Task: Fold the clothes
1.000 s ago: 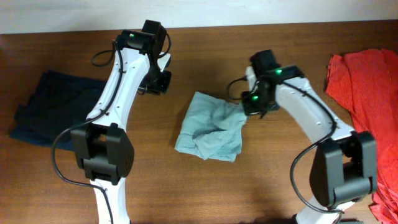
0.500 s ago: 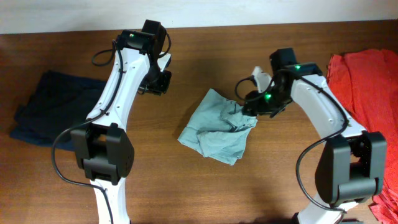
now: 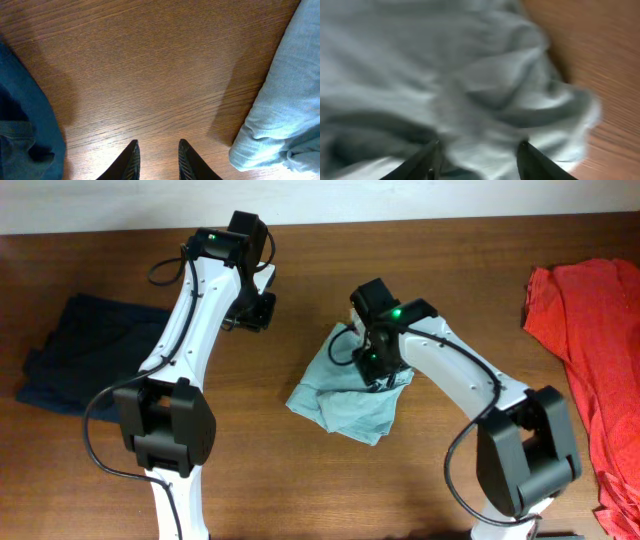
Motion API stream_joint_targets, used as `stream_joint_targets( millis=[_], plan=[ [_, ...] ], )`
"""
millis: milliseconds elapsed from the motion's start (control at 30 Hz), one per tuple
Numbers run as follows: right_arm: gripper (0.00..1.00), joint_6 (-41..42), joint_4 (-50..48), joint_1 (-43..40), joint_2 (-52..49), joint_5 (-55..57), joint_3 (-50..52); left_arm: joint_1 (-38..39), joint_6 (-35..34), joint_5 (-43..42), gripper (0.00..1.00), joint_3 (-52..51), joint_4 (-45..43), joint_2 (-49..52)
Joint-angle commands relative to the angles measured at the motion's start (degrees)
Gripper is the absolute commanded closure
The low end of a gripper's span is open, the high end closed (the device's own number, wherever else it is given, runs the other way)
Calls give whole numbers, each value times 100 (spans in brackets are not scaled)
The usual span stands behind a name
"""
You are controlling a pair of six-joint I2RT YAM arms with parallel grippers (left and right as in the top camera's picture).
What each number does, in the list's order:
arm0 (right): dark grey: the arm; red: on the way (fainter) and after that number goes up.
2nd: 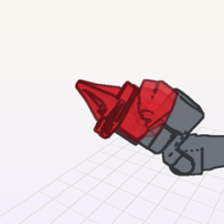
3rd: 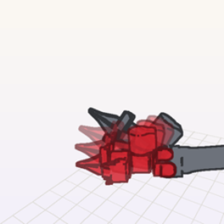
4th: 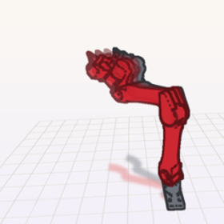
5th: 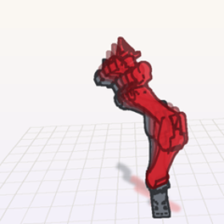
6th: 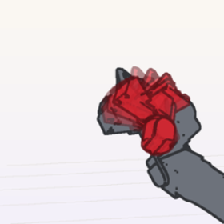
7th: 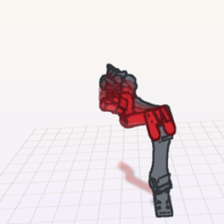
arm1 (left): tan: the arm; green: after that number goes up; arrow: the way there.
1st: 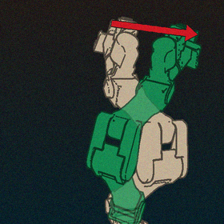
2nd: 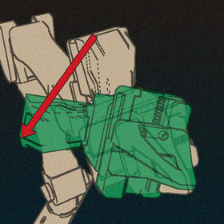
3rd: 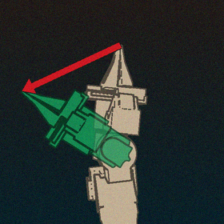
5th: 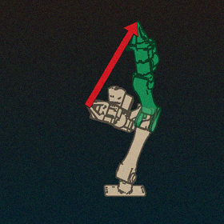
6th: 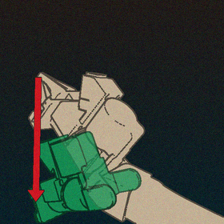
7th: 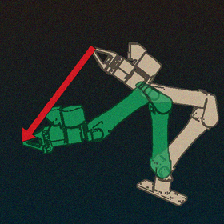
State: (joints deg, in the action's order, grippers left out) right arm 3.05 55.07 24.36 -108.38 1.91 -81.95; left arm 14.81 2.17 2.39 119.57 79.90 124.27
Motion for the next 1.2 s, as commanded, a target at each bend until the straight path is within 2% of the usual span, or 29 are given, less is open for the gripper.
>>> stream_joint_targets(
  millis=[0, 133, 233, 267, 300, 333, 367, 467, 500, 533, 600, 633, 667, 767, 800, 833, 933, 1033, 1167],
  plan=[
    [69, 348, -68, -136, -83, 761, -7, 2, 72, 39, 74, -46, -11, -105],
    [96, 348, -85, -284, -72, 848, -9, 2, 70, 39, 74, -46, -11, -105],
    [96, 348, 37, -549, -63, 1156, -13, 2, 72, 39, 74, -46, 11, -105],
    [92, 345, 96, -726, -61, 1187, -13, 2, 72, 39, 74, -44, 26, -105],
    [82, 345, 120, -815, -59, 1182, -13, 2, 72, 39, 74, -46, 28, -105],
    [59, 350, 170, -973, -59, 1161, -13, 2, 74, 39, 74, -44, 26, -105],
    [53, 350, 190, -1104, -59, 1102, -13, 2, 72, 39, 74, -46, 4, -105],
    [52, 348, 195, -1384, -59, 1036, -13, 2, 72, 39, 74, -46, -35, -105],
    [53, 354, 199, -1456, -59, 1029, -13, 2, 72, 39, 74, -44, -33, -105],
    [62, 367, 289, -1534, -48, 852, -48, 2, 72, 39, 74, -46, -28, -105],
    [63, 109, 435, -1576, 31, -37, -138, 2, 81, 44, 74, -44, -28, -105],
    [62, -280, 476, -1563, 140, -754, -164, 2, 96, 57, 74, -44, -35, -107],
    [58, -487, 494, -1532, 306, -1300, -164, 2, 94, 61, 74, -37, -50, -107],
    [58, -828, 474, -1366, 710, -2267, -164, -33, 90, 59, 74, 72, -50, -109],
    [61, -920, 455, -1296, 774, -2450, -164, -70, 90, 59, 74, 164, -50, -109],
    [65, -992, 433, -1189, 811, -2579, -164, -98, 90, 55, 74, 243, -50, -109],
    [86, -992, 271, -894, 721, -2570, -157, -214, 87, 15, 73, 553, -50, -109],
    [91, -990, -59, -562, 450, -2573, -157, -293, 90, -61, 69, 763, -50, -109],
    [91, -968, -479, -46, -142, -2573, -157, -337, 90, -136, 69, 809, 17, -109]
  ],
)
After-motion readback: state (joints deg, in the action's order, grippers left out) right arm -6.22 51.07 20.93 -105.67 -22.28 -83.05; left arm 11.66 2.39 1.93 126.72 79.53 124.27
